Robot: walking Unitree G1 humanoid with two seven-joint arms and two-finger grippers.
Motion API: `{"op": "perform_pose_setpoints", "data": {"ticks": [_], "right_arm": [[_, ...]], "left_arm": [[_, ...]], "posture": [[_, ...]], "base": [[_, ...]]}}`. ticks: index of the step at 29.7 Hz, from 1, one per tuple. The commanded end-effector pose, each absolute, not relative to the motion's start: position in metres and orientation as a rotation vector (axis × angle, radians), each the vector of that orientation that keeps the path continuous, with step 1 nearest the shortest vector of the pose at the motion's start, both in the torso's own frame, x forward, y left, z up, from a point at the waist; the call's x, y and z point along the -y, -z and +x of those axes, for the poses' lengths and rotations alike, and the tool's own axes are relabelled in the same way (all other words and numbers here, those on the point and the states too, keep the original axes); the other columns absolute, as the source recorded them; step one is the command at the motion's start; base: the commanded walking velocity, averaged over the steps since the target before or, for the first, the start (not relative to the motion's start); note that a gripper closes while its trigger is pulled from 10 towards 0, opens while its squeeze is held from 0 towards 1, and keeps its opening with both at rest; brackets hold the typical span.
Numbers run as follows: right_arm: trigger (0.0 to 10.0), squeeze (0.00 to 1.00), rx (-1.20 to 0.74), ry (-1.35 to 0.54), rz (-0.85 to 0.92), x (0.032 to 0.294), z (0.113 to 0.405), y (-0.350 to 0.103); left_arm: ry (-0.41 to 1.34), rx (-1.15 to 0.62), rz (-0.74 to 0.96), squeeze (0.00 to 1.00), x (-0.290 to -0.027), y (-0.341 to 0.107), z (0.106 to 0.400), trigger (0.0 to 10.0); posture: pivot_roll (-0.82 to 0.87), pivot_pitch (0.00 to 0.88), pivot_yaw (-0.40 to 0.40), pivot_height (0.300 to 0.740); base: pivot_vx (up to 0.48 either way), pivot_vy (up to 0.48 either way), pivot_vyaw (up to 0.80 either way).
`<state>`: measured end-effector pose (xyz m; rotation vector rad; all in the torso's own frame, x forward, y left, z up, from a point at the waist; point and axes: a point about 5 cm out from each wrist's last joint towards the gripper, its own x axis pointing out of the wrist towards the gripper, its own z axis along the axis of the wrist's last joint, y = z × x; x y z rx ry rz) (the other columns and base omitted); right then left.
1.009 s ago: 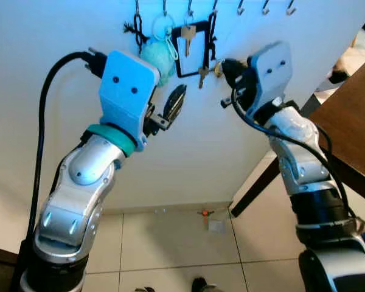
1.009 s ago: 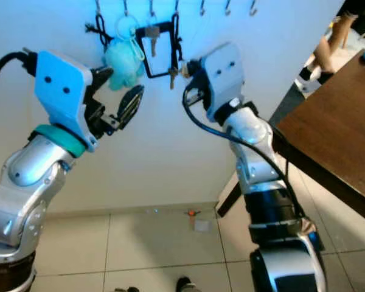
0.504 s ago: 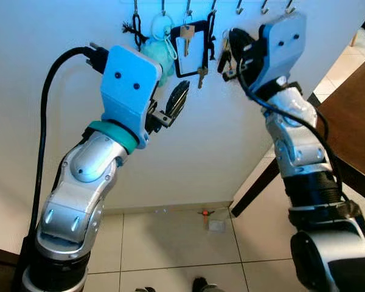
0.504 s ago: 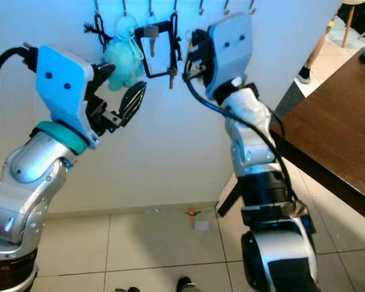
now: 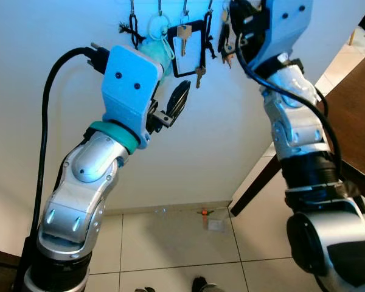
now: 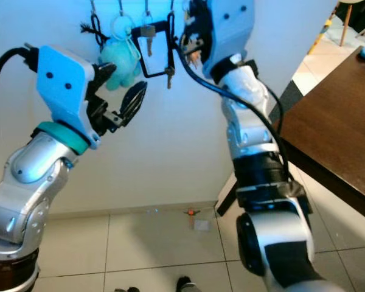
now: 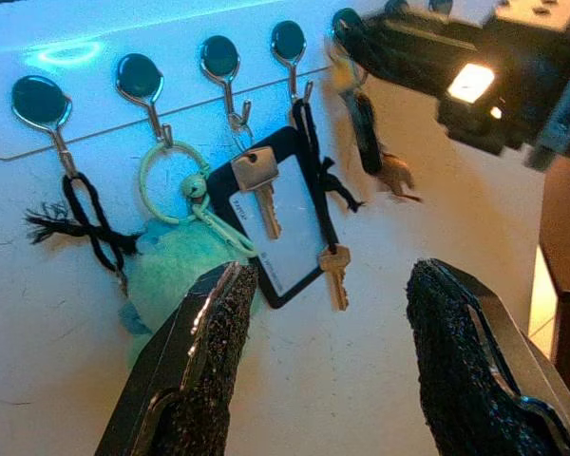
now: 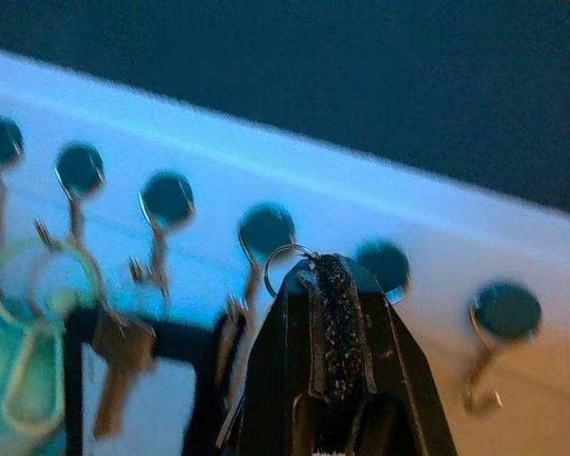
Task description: Hang keys on a hook
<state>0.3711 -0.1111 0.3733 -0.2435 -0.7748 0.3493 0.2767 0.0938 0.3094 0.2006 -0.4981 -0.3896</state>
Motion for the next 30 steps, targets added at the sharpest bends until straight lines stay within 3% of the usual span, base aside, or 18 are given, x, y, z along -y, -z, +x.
{"op": "perform_pose_setpoints", "data": {"ticks": [1,30], "right_arm": [[10.0,0.00,0.798,-0.356,-0.232,0.1081,0.3705,-0.3777],[10.0,0.00,0.815,-0.353,-0.213,0.1113,0.3695,-0.3796]], "left_arm": [[0.390,0.500,0.202,0.00,-0.0930,-0.3091,0.2762,10.0],[0.388,0.499,0.199,0.00,-0.0928,-0.3086,0.2763,10.0]], "posture": [[0.00,0.141,0.087,0.740],[-0.01,0.144,0.084,0.740]], "base": [[0.000,0.000,0.00],[0.000,0.000,0.00]]}}
